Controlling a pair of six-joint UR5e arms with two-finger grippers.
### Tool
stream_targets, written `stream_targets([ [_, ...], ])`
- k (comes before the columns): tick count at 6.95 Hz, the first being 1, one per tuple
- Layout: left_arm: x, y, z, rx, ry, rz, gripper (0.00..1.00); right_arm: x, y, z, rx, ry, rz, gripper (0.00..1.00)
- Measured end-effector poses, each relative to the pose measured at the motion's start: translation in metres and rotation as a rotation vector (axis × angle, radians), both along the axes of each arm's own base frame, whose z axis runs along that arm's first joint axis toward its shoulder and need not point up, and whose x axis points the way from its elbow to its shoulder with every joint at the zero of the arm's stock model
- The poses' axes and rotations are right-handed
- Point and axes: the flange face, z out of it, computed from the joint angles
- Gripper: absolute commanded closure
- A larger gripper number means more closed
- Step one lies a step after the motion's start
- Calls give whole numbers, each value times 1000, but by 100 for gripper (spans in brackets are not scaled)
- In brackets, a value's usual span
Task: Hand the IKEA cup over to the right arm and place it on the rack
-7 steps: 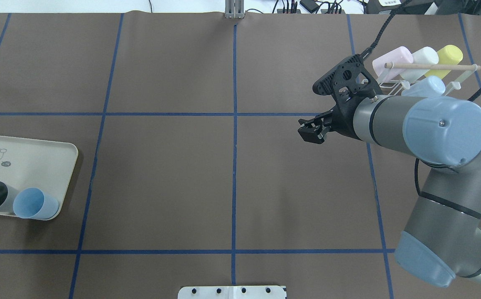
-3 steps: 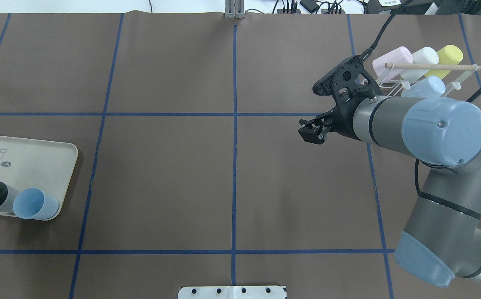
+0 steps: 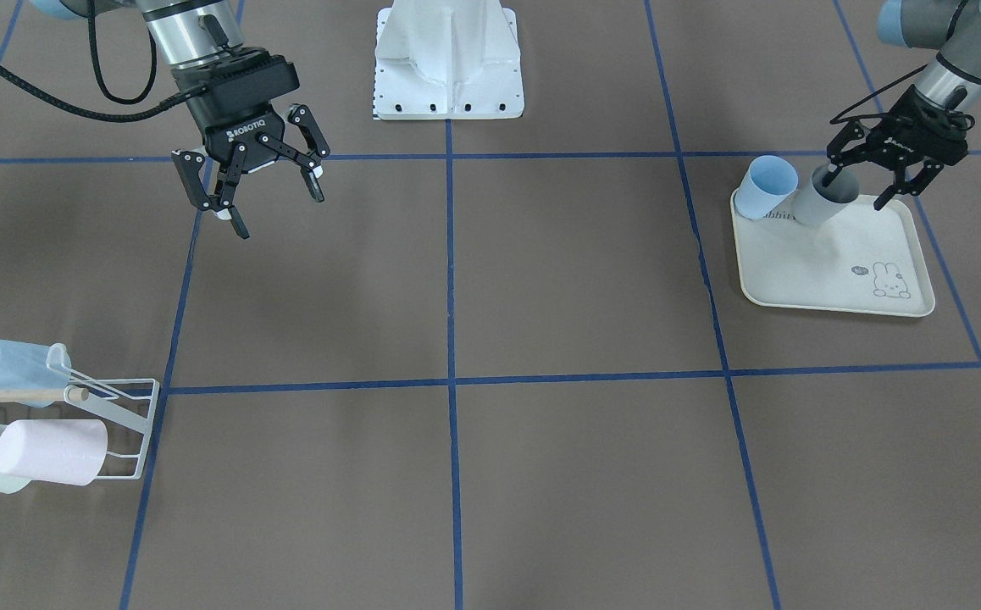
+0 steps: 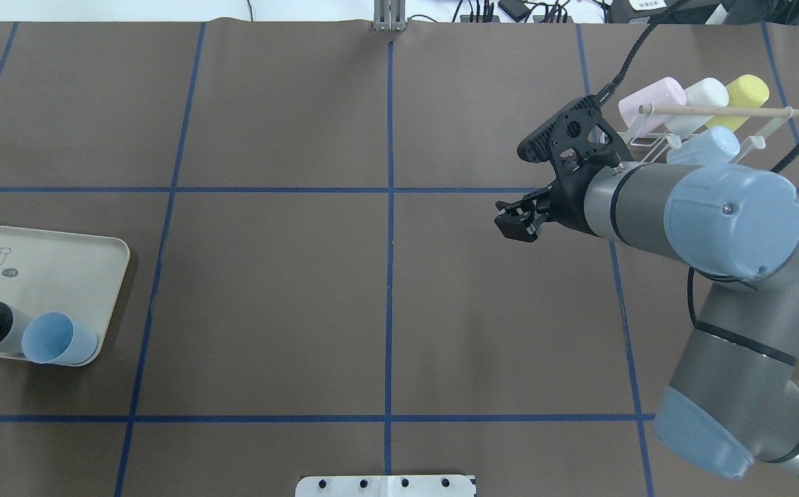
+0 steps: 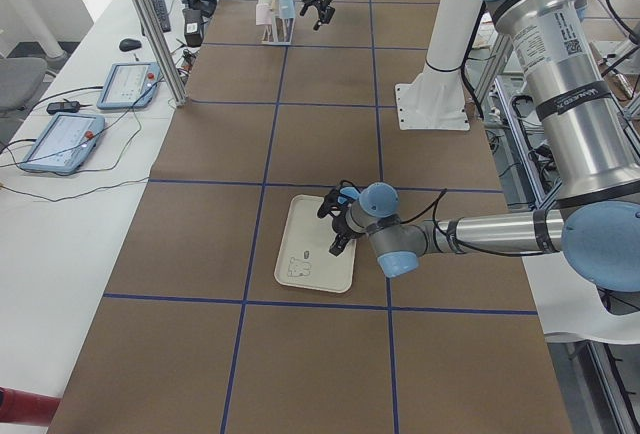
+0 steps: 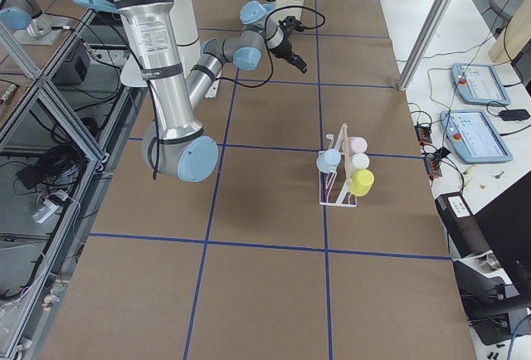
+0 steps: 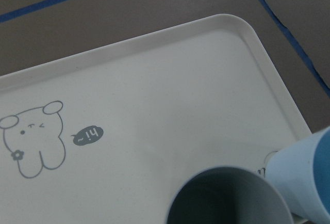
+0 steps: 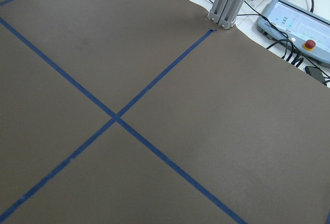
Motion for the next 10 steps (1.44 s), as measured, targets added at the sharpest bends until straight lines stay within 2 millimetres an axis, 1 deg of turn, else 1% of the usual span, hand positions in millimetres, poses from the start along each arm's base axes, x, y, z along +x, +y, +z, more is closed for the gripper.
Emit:
stream_targets([
  [1, 2, -2, -1, 5, 2, -3, 88, -1, 0, 0, 0, 0, -1, 0],
  [2, 2, -3, -3, 10, 5, -4, 99, -1, 1, 0, 0, 0, -2, 0],
  [4, -2, -5, -7, 16, 10, -13, 100, -3, 2, 1, -1, 1, -5, 0],
  [5, -10, -9, -8, 22, 11, -32, 100, -4, 2, 0, -1, 1, -8, 0],
  [6, -24, -17, -8, 42, 3, -61, 100, -6, 4, 0, 0, 1, -13, 0],
  [7, -46, -25, -9, 69, -8, -89, 100, -10, 7, -1, 1, 0, -21, 0],
  [8, -68, -37, -15, 90, 3, -115, 100, -16, 11, -4, 6, -6, -31, 0],
  [9, -80, -53, -31, 101, 34, -132, 100, -25, 16, -9, 23, -29, -43, 0],
  [10, -81, -74, -66, 88, 81, -144, 100, -40, 19, -9, 58, -87, -61, 0],
])
